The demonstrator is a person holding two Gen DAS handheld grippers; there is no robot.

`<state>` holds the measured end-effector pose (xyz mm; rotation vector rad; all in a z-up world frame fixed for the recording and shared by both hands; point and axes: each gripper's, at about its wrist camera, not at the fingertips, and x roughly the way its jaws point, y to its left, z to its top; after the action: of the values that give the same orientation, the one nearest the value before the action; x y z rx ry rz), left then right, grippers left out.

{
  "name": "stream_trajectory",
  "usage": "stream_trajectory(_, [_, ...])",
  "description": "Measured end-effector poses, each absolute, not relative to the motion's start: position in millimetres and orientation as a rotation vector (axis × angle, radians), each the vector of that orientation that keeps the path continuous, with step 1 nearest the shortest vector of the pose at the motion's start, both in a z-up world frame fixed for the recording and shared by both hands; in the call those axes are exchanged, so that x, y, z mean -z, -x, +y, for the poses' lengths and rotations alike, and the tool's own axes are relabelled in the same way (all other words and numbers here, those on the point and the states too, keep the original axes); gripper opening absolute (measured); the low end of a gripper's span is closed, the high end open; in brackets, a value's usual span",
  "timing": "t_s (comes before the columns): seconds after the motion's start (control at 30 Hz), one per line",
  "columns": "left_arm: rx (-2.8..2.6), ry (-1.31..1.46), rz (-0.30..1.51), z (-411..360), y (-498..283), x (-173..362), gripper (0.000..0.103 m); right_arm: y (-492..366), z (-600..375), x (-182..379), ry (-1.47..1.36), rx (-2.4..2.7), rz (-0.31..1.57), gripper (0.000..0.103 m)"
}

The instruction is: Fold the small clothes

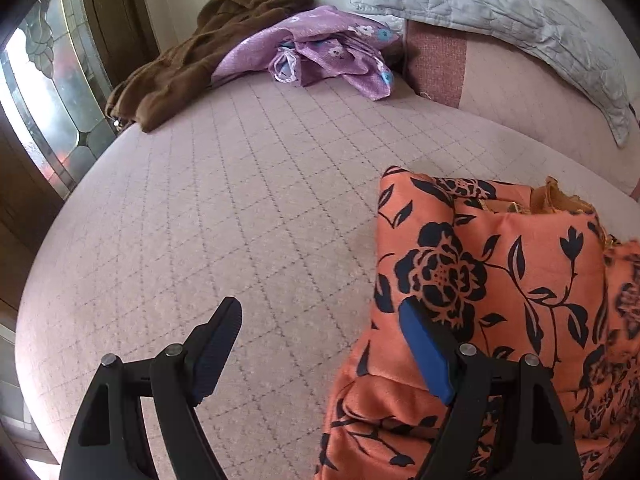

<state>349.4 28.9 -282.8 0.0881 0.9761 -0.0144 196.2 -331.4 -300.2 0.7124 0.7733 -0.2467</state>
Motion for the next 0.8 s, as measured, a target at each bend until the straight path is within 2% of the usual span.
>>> stream_trajectory(0.13, [0.007,-0.121,0.993,23.0,-348.9,288.4,0.081,-161.8,-343.5,286.4,-0.642,0.3,0.744,0.02])
stream_trajectory(0.23, [-0.002,-0.141,0.991,20.5,-349.3,289.2,0.081,-156.6,-361.6,320.3,-0.674,0.337,0.93,0.027])
stream_trajectory(0.3, [-0.001,-0.14,0.975,21.4,-346.7,285.6,0.081,-149.1,-371.2,332.8,-0.697,0.401,0.977,0.027])
stream_trajectory(0.43, [0.028,-0.107,0.895,19.4,-333.7,267.5,0.081,-134.7,-384.0,321.1,-0.766,0.471,0.863,0.032])
stream_trajectory(0.53, [0.08,-0.113,0.848,8.4,-326.0,260.2,0.082,-154.4,-373.0,309.9,-0.73,0.371,0.842,0.032])
stream_trajectory(0.63, [0.097,-0.173,0.894,-3.6,-327.8,274.4,0.082,-190.5,-354.5,309.7,-0.709,0.278,0.852,0.032])
stream_trajectory(0.8, [0.067,-0.184,1.01,-3.8,-340.4,299.8,0.083,-236.8,-348.8,358.2,-0.712,0.292,1.016,0.032])
